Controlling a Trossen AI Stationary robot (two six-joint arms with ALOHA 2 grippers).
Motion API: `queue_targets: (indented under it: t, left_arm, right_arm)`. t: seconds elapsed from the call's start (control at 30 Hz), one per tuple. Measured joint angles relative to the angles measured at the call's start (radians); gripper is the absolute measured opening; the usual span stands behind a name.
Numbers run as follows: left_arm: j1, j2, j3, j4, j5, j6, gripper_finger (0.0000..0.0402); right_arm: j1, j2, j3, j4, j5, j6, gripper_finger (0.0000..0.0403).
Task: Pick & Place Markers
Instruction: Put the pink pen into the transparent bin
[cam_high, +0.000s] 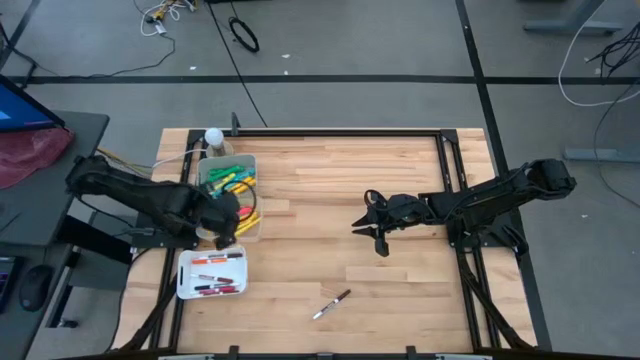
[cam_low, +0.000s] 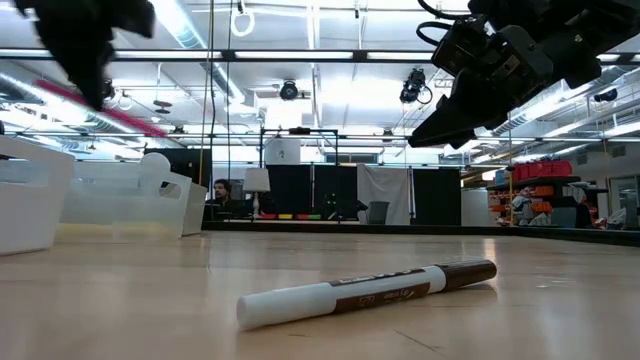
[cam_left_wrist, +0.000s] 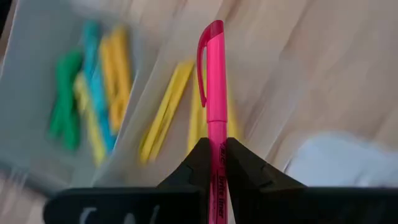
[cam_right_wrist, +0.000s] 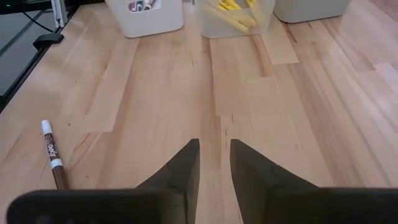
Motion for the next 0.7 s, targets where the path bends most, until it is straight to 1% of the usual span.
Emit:
queue_targets:
  t: [0.07, 0.13, 0.23, 0.33, 0.4, 0.53, 0.7]
  left_arm:
    - [-0.001, -0.003, 0.000, -0.093, 0.014, -0.056, 0.0030]
    - [0.002, -0.003, 0.000, -0.136, 0.027, -0.073, 0.0031]
    - [0.030, -0.003, -0.024, -0.136, 0.080, -0.070, 0.0030]
    - [0.066, -0.002, -0.085, -0.125, 0.126, -0.069, 0.0030]
    - [0.093, -0.002, -0.140, -0.099, 0.133, -0.049, 0.0030]
    - [0.151, -0.002, -0.243, 0.031, 0.141, -0.016, 0.0036]
    - [0.219, 0.006, -0.319, 0.142, 0.142, 0.041, 0.0041]
  right_arm:
    - [-0.001, 0.000, 0.000, 0.005, 0.000, -0.004, 0.0089]
    - [0.000, 0.000, 0.000, 0.013, 0.000, -0.014, 0.0089]
    - [0.000, 0.000, 0.000, 0.018, 0.000, -0.015, 0.0089]
    - [0.000, 0.000, 0.000, 0.018, 0.000, -0.015, 0.0089]
    - [0.000, 0.000, 0.000, 0.018, 0.000, -0.015, 0.0089]
    - [0.000, 0.000, 0.000, 0.018, 0.000, -0.015, 0.0089]
    - [0.000, 0.000, 0.000, 0.019, 0.000, -0.016, 0.0089]
